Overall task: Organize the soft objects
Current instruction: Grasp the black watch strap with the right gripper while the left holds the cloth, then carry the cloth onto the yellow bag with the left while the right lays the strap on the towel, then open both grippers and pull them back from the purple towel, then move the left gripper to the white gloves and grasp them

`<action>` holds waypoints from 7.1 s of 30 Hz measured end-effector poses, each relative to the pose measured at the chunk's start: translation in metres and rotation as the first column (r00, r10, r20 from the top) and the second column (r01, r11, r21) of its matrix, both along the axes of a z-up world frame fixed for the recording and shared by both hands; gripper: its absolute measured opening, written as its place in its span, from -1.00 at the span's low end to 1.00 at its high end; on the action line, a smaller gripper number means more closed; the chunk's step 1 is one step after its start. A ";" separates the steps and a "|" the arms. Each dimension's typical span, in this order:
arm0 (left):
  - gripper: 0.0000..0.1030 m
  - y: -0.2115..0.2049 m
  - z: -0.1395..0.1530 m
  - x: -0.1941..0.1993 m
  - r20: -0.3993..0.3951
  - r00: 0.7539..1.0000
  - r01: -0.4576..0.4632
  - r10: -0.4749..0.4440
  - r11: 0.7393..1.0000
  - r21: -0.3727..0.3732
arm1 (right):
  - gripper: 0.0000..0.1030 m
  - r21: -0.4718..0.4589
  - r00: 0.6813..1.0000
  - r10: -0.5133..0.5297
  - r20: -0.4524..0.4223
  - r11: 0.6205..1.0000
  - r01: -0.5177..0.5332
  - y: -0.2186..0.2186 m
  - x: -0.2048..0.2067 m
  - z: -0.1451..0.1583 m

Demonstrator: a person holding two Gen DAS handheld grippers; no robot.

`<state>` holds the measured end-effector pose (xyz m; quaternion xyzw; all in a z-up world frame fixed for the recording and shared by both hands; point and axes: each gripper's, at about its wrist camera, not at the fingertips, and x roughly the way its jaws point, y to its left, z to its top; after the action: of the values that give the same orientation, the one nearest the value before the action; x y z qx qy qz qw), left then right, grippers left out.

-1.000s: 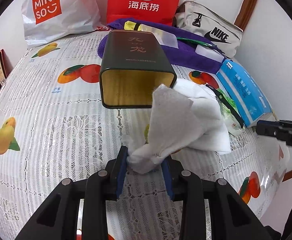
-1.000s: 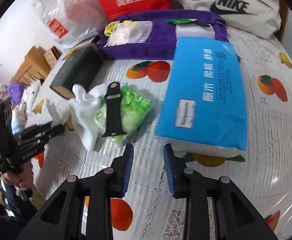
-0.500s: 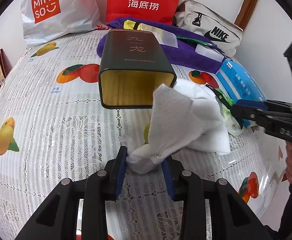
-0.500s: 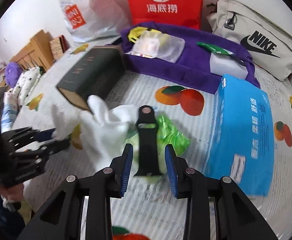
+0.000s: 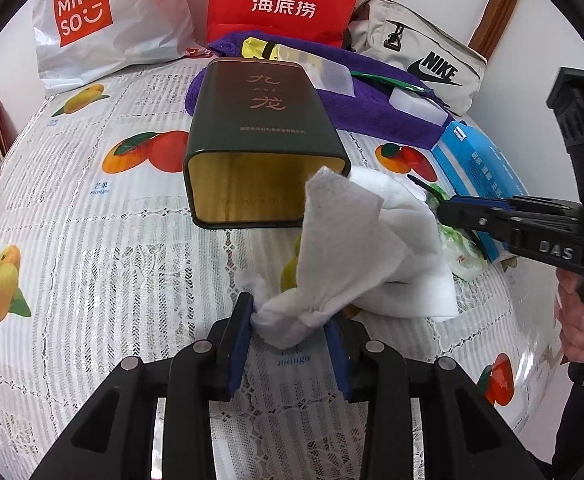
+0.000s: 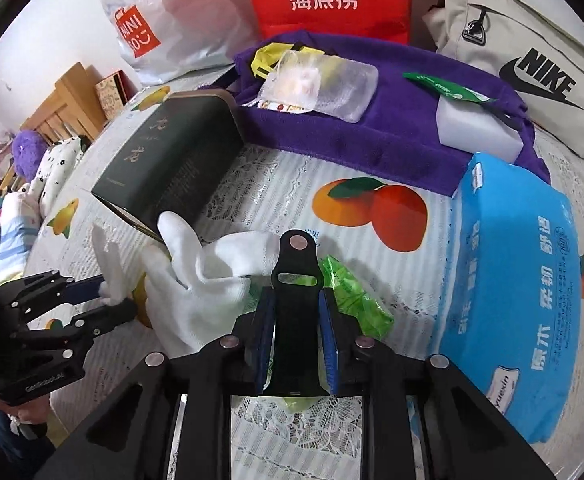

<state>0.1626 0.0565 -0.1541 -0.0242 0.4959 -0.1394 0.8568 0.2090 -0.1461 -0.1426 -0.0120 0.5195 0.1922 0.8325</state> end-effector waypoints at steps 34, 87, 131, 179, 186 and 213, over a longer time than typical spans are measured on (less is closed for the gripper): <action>-0.41 0.000 0.009 -0.036 -0.035 0.991 -0.127 0.126 0.991 -0.049 | -0.58 0.035 0.989 -0.150 0.004 0.988 0.149 -0.104 -0.121 0.002; -0.41 -0.025 0.104 0.122 0.038 0.993 -0.110 0.111 0.993 -0.030 | -0.57 0.110 0.979 -0.049 0.199 0.994 0.028 -0.089 0.064 0.109; -0.05 -0.096 0.035 0.248 -0.130 0.992 0.002 0.000 1.000 0.009 | -0.08 0.077 1.000 -0.002 0.020 0.997 0.000 -0.061 0.177 0.042; 0.26 -0.060 0.092 0.038 -0.002 0.998 -0.065 0.065 0.997 0.045 | 0.08 0.084 0.981 -0.127 0.149 0.990 0.115 -0.086 -0.043 0.092; 0.26 -0.063 0.073 0.010 -0.017 0.997 -0.078 0.079 0.996 0.040 | 0.08 0.085 0.979 -0.133 0.157 0.989 0.120 -0.092 -0.073 0.087; 0.21 -0.092 -0.002 0.027 -0.015 0.998 -0.051 0.053 0.990 0.132 | 0.09 0.077 0.992 -0.096 0.075 0.993 0.091 -0.106 -0.094 0.050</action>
<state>0.1893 -0.0357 -0.1558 0.0179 0.5113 -0.0837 0.8552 0.1155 -0.2519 -0.0928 0.0352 0.4789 0.1712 0.8603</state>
